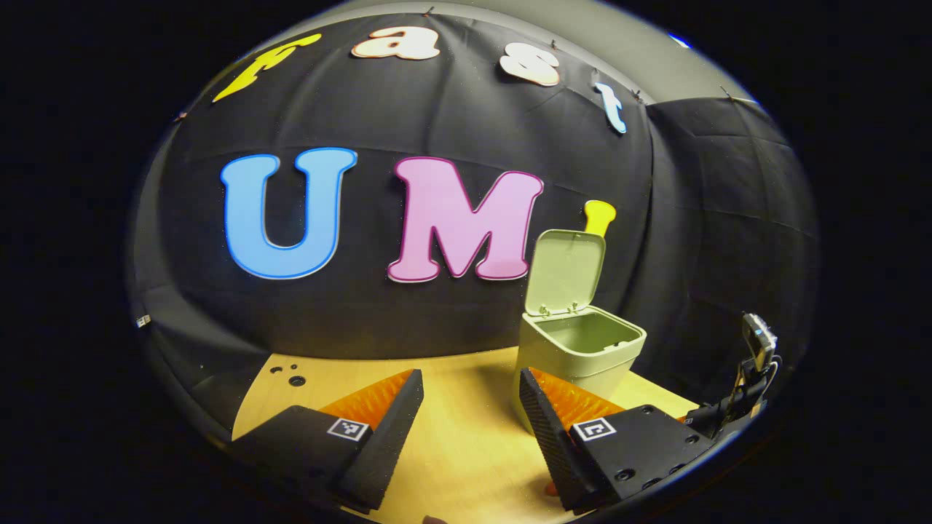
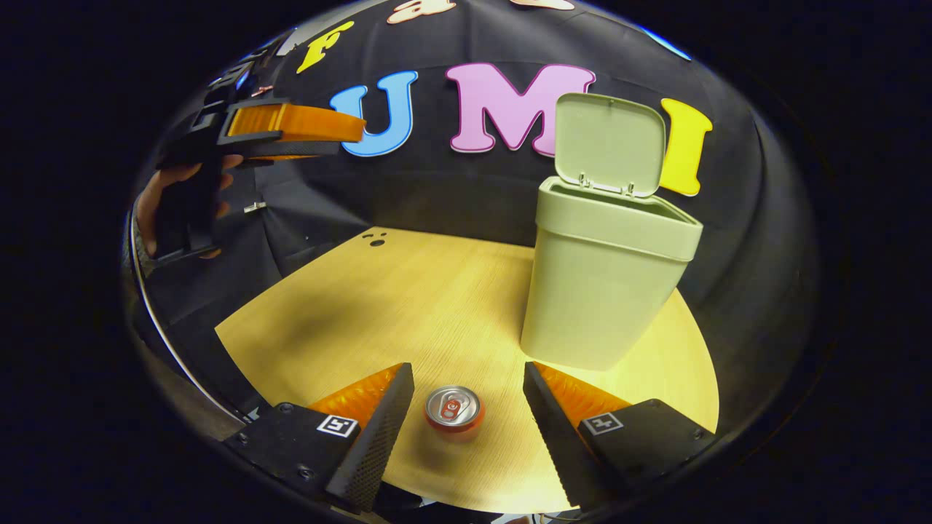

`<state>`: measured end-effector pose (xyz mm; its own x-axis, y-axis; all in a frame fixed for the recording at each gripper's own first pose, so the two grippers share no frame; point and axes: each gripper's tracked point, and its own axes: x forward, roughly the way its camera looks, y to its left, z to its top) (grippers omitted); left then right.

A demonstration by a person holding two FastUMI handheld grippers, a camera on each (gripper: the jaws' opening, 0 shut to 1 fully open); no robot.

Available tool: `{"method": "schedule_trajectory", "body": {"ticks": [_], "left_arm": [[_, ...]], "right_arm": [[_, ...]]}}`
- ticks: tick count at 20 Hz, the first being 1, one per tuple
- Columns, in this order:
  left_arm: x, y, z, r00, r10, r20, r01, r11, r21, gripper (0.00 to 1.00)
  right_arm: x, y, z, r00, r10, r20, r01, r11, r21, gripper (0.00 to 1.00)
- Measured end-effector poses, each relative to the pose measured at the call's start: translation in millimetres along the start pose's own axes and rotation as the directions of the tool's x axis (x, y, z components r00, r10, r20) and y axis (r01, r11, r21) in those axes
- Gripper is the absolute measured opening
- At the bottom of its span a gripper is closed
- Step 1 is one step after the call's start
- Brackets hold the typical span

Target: Press the lid of the desktop garbage bin to open it, pick up the crumpled paper on the desktop and throw it into the bin, then pick up the pop can on the desktop and drop it into the bin, and finally close the garbage bin lid.

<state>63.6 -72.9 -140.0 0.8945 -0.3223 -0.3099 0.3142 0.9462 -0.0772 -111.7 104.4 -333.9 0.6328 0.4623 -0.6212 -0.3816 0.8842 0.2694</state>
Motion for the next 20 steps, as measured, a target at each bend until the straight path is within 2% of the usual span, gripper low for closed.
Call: {"method": "schedule_trajectory", "body": {"ticks": [6, 10, 13, 18, 20], "left_arm": [[-30.1, 46.6, -22.1, 0.993, 0.113, -0.032, -0.115, 0.992, -0.050, 0.87], [-38.1, 65.2, -28.4, 0.982, 0.182, -0.046, -0.185, 0.981, -0.066, 0.94], [-40.2, 71.6, -30.6, 0.978, 0.202, -0.051, -0.205, 0.976, -0.071, 0.96], [-38.9, 65.3, -31.2, 0.980, 0.191, -0.060, -0.194, 0.980, -0.041, 0.96], [-39.0, 61.9, -30.2, 0.981, 0.185, -0.059, -0.187, 0.982, -0.033, 0.96]], "right_arm": [[25.9, 10.8, -30.1, 0.996, 0.016, -0.084, -0.020, 0.999, -0.049, 0.95], [38.2, 9.6, -51.6, 0.989, 0.012, -0.146, -0.020, 0.998, -0.055, 0.96], [45.0, 8.3, -64.4, 0.984, 0.005, -0.177, -0.015, 0.998, -0.056, 0.96], [51.6, 6.7, -74.8, 0.976, 0.004, -0.216, -0.016, 0.998, -0.055, 0.95], [50.5, 9.6, -74.5, 0.973, 0.015, -0.229, -0.025, 0.999, -0.038, 0.83]]}}
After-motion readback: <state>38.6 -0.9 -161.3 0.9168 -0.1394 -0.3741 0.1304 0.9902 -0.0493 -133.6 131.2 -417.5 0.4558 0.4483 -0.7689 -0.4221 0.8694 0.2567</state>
